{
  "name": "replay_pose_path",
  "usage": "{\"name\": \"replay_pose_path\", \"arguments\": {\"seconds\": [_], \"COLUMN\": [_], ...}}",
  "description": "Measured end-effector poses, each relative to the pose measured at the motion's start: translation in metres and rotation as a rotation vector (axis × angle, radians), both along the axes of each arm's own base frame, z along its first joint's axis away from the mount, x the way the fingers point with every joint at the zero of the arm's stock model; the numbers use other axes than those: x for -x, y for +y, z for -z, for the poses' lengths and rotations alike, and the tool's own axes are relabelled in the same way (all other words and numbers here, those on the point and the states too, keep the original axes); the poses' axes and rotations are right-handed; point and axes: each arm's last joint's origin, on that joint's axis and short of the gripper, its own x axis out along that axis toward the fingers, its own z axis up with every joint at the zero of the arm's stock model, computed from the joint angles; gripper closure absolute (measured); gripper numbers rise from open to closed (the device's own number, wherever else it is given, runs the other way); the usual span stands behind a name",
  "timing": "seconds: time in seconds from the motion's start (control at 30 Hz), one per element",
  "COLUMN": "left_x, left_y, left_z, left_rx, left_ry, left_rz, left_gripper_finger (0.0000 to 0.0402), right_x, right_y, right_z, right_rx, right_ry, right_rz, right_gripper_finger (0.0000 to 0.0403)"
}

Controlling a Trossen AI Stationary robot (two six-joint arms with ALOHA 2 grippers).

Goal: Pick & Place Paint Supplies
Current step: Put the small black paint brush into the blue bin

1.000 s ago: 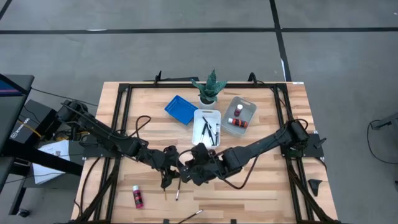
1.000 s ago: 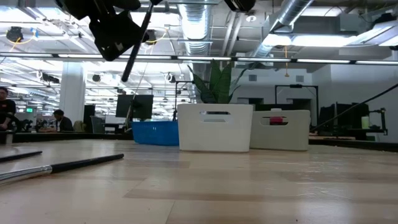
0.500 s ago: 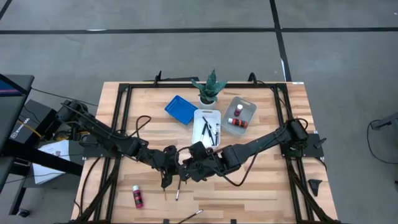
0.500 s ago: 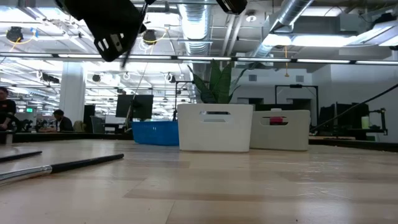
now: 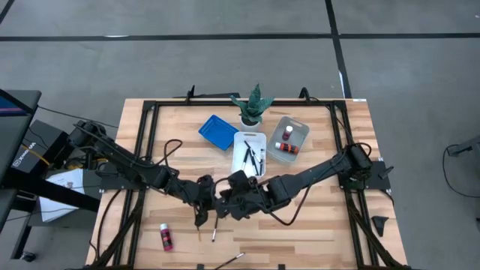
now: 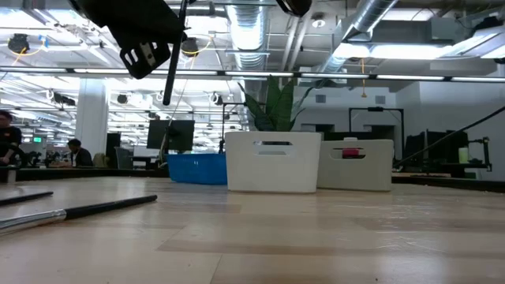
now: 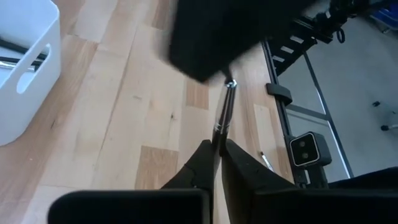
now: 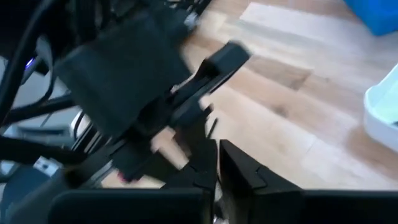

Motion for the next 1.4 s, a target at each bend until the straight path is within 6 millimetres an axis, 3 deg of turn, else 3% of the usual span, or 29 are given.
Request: {"name": "replay_pose_path", "arguments": {"seconds": [0.23,0.4,0.6,0.83,0.97,1.13,1.4], "left_x": [0.002,0.002,0.01,0.021,0.022,0.019,0.006], "left_y": [0.002,0.015,0.063,0.136,0.173,0.207,0.232], "left_z": [0.004,0.0,-0.023,-0.044,-0.04,-0.022,0.0], "left_rx": [0.001,0.008,0.02,0.11,0.149,0.204,0.266], "left_ry": [0.051,0.062,0.027,-0.058,-0.046,0.021,0.036], "left_rz": [-0.014,-0.101,-0.384,-0.728,-0.827,-0.942,-0.978], "left_gripper_finger": [0.0398,0.0398,0.0398,0.0398,0.0398,0.0398,0.0398], "right_x": [0.005,0.029,0.062,0.087,0.101,0.117,0.138], "right_y": [-0.007,-0.02,-0.027,-0.029,-0.028,-0.033,-0.032], "right_z": [-0.009,-0.02,-0.031,-0.033,-0.038,-0.045,-0.069], "right_rx": [0.019,0.04,0.07,0.096,0.124,0.157,0.167], "right_ry": [0.001,0.102,0.237,0.364,0.414,0.478,0.373], "right_rz": [0.03,0.124,0.201,0.271,0.277,0.304,0.286], "right_gripper_finger": [0.0323,0.0267,0.0225,0.0224,0.0227,0.0226,0.023]}}
